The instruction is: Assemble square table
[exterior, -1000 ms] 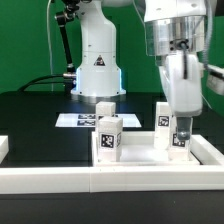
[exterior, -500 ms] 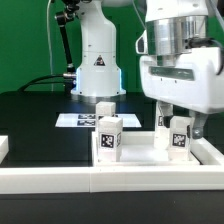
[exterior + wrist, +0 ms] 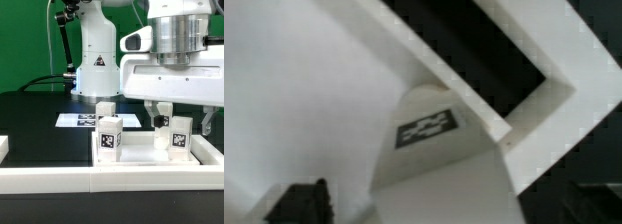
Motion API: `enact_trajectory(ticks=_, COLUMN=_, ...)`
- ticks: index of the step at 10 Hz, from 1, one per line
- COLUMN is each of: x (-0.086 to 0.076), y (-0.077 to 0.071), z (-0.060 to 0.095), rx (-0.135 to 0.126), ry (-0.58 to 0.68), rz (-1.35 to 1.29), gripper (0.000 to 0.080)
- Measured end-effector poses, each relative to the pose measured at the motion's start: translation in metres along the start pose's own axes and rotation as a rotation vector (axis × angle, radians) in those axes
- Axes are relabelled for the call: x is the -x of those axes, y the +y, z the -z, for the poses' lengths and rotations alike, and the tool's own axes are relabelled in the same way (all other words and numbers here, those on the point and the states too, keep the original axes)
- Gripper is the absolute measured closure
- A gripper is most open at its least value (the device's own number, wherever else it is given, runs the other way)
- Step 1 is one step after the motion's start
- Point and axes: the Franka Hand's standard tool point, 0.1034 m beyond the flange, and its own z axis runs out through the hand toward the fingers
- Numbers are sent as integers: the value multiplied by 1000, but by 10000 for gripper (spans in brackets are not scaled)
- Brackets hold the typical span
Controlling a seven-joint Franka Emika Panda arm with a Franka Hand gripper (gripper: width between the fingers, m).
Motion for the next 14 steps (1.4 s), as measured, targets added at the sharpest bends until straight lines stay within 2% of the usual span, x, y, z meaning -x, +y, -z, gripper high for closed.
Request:
enact_trajectory(ticks=4, x=2, y=-1, z=0, rx=32, ry=14, rz=224, gripper=150)
enact_trajectory(ticks=5, x=1, y=0, z=0, rx=32, ry=14, rz=236, gripper=150)
enact_trajectory(ticks=7, x=1, y=0, z=0, rx=32, ry=14, rz=231, gripper=417)
enact_trajectory(ticks=8, x=1, y=0, z=0, rx=32, ry=14, rz=231, gripper=511)
enact_trajectory(ticks=11, x=1, y=0, z=0, rx=32, ry=14, rz=206, gripper=511)
enact_trajectory(ticks=14, x=2, y=0, z=-1, rx=22, ry=21, rz=-91, gripper=511)
